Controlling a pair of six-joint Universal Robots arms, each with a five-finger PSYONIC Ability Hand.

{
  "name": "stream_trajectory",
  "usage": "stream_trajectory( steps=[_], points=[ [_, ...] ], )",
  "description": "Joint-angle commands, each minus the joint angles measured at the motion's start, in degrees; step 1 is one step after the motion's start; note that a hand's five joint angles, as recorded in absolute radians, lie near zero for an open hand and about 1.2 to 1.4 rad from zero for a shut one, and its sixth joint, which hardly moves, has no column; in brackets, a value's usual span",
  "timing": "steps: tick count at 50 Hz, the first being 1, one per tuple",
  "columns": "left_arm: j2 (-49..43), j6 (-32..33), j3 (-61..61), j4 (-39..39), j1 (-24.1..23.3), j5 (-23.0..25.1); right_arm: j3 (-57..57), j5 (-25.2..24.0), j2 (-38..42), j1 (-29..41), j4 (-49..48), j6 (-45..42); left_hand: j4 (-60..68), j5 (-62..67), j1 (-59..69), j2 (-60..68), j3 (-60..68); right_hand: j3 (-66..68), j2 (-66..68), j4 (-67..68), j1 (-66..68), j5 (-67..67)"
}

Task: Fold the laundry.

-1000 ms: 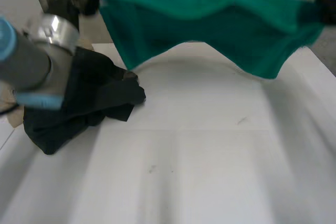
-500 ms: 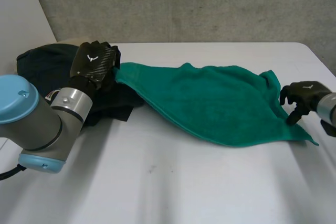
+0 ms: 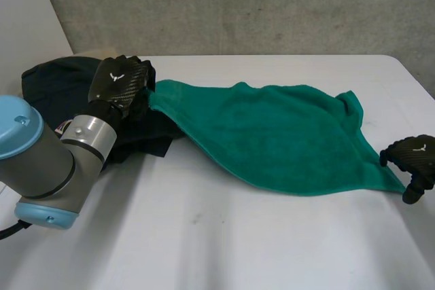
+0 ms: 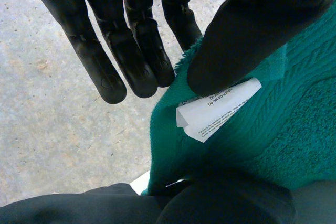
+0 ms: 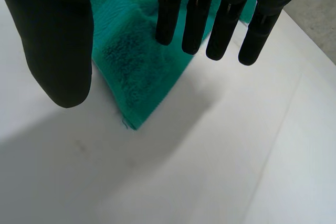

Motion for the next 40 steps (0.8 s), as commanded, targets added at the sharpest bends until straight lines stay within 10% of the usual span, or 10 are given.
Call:
stream_trajectory(
  steps=[1,13,20,22,26,40],
  points=[
    [-0.06,0.06,0.02,0.04,-0.04,0.02,-0.06,-3.66,1.43,0.19,-4.60,6.07,11.13,12.54,15.03,11.26,11.42,1.69,1.71,1.91,1.11,3.67],
    [-0.06,0.06,0.10,0.04,0.22,0.02,-3.22,-3.66,6.88,1.24,-5.39,7.04,11.13,12.54,15.03,11.26,11.42,4.37,4.40,4.59,3.79,6.36],
    [-0.15,0.06,0.10,0.04,0.31,0.02,-5.86,-3.13,9.78,3.79,-5.48,7.04,11.13,12.54,15.03,11.26,11.42,22.17,22.20,22.39,21.59,24.16],
    [-0.15,-0.03,0.10,-0.05,0.31,-0.07,-7.00,-2.96,10.57,4.40,-5.48,7.12,11.13,12.54,15.03,11.26,11.42,50.00,50.02,50.21,49.42,51.98],
    [0.37,0.06,0.28,-1.01,0.22,-0.07,-8.32,-0.76,9.87,4.93,-5.48,8.35,11.13,12.54,15.03,11.26,11.42,50.07,50.10,50.29,49.49,52.06],
    [19.44,2.07,3.62,-29.83,1.28,0.28,-18.76,4.52,-21.92,-2.87,20.58,3.36,11.13,12.54,15.03,11.26,11.42,50.07,50.10,50.29,49.49,52.06]
  ],
)
